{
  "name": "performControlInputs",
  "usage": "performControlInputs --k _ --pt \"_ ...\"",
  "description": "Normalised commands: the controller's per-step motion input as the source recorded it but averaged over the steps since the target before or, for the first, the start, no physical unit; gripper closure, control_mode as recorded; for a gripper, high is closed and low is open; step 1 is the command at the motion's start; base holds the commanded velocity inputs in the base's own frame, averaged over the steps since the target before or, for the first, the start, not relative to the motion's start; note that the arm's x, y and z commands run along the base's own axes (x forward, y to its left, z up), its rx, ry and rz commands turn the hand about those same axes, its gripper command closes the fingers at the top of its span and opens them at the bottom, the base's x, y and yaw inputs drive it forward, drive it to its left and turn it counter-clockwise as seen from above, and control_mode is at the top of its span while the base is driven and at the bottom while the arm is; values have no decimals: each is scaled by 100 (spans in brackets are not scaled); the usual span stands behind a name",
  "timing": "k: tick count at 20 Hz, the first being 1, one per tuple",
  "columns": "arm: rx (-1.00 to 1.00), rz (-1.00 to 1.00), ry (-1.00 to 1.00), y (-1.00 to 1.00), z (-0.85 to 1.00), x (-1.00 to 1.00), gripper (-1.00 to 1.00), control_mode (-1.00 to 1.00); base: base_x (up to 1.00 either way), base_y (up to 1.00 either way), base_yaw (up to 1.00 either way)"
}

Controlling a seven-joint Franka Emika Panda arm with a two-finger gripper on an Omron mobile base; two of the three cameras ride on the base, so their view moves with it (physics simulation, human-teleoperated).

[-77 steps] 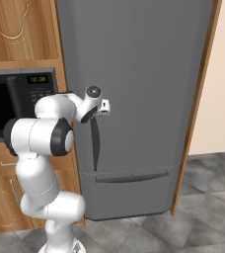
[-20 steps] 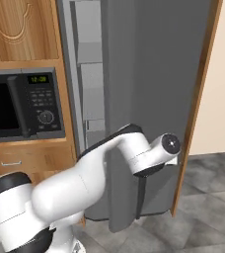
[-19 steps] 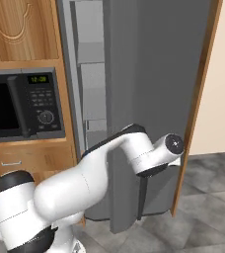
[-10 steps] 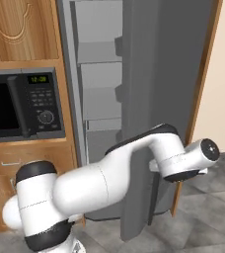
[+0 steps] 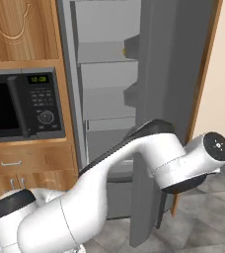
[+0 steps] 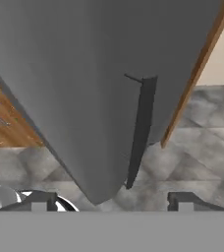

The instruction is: Retrieve a lemon from the fridge and place it on the cutting board with the fish.

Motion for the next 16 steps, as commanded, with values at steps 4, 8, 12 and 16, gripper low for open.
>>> performControlInputs --k 4,8,12,16 --pt "-64 -14 10 100 18 -8 -100 -100 0 0 0" --pt "-72 -5 46 100 -10 5 -100 -100 0 0 0" --pt "-73 0 57 100 -22 6 -100 -100 0 0 0" --pt "-62 0 45 94 -47 16 -100 -100 0 0 0"
